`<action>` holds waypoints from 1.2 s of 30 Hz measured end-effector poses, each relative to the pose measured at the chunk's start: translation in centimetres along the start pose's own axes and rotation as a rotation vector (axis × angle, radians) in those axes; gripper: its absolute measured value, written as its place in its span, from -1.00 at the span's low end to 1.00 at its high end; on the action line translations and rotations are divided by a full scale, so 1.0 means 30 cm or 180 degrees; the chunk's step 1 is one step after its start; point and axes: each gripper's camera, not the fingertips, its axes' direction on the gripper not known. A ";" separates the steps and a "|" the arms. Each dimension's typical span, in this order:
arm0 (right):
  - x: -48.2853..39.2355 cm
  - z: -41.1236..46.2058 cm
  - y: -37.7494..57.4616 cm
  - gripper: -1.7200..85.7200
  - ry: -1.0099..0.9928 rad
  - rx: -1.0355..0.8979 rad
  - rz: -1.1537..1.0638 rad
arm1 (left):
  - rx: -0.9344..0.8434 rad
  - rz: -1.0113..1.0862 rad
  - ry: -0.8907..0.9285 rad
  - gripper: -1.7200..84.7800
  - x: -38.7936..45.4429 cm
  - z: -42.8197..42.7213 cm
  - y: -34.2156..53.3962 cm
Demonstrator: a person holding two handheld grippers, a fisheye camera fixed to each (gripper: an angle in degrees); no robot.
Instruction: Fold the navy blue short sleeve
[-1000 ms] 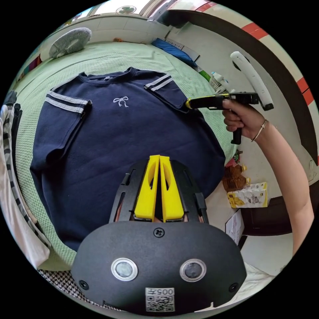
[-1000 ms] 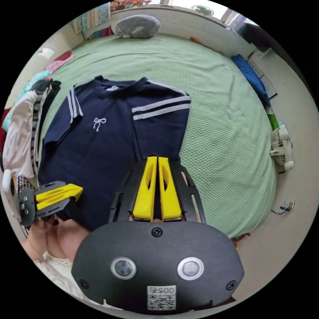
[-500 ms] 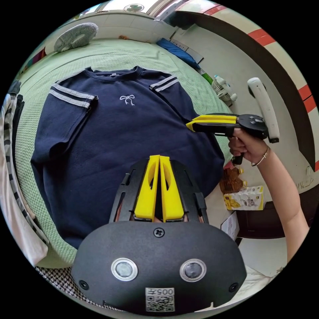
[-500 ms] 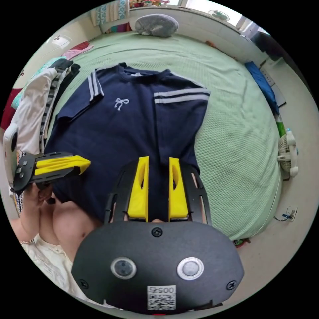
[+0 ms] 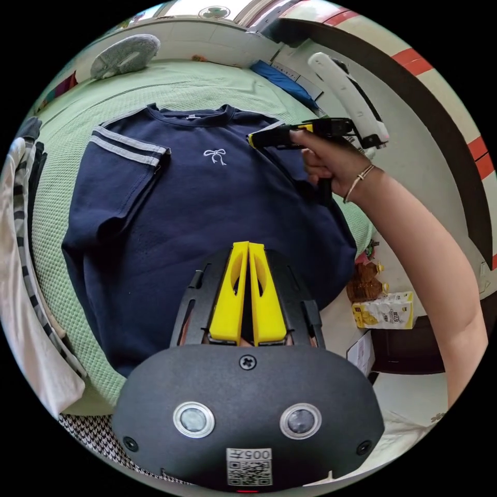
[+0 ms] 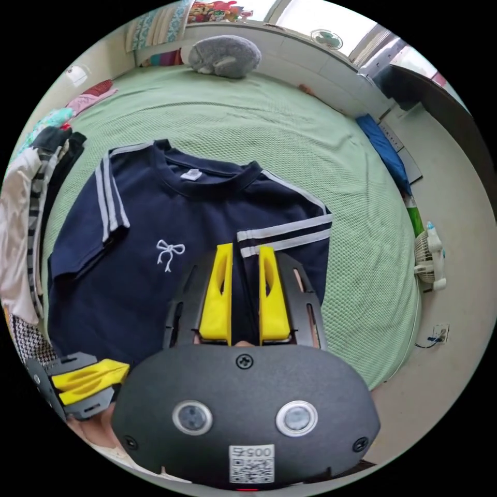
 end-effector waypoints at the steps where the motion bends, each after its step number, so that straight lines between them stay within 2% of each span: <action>1: 0.009 0.006 -0.019 -0.93 0.0050 -0.0049 0.0104 | 0.0012 -0.0014 -0.0002 -0.98 -0.013 -0.014 -0.002; 7: 0.046 -0.079 -0.063 -0.95 -0.0296 0.0332 0.0278 | 0.0041 -0.0049 0.0053 -0.98 -0.052 -0.066 -0.015; 9: 0.044 -0.063 -0.062 -0.91 -0.0373 0.0269 0.0241 | 0.0029 -0.0036 0.0032 -0.98 -0.055 -0.078 -0.017; 11: 0.053 -0.017 -0.056 -0.87 -0.0636 -0.0042 0.0185 | 0.0039 -0.0027 0.0009 -0.97 -0.059 -0.099 -0.016; 16: 0.143 -0.056 0.017 -0.80 -0.0928 0.0228 0.0246 | 0.0159 -0.0026 -0.0011 -0.97 -0.081 -0.171 0.003; 18: 0.192 -0.074 0.044 -0.76 -0.0919 0.0296 0.0214 | 0.0158 0.0022 -0.0111 -0.96 -0.094 -0.225 0.004; 21: 0.294 -0.093 0.079 -0.72 -0.0796 0.0411 0.0233 | 0.0468 0.0006 -0.0283 -0.93 -0.138 -0.379 -0.022; 25: 0.435 -0.075 0.097 -0.66 -0.0784 0.0489 0.0429 | 0.0791 0.0167 -0.1042 -0.83 -0.239 -0.548 -0.166; 27: 0.479 -0.053 0.099 -0.66 -0.0810 0.0482 0.0512 | 0.0815 0.0184 -0.0937 -0.77 -0.319 -0.570 -0.234; 29: 0.523 -0.017 0.101 -0.65 -0.0881 0.0470 0.0596 | 0.0941 0.0285 -0.0593 -0.63 -0.426 -0.579 -0.291; 32: 0.568 0.037 0.102 -0.64 -0.0961 0.0453 0.0657 | 0.0633 0.0104 -0.0862 -0.57 -0.536 -0.538 -0.362; 36: 0.607 0.114 0.094 -0.63 -0.1008 0.0337 0.0703 | 0.0398 -0.0032 -0.0890 -0.55 -0.617 -0.498 -0.420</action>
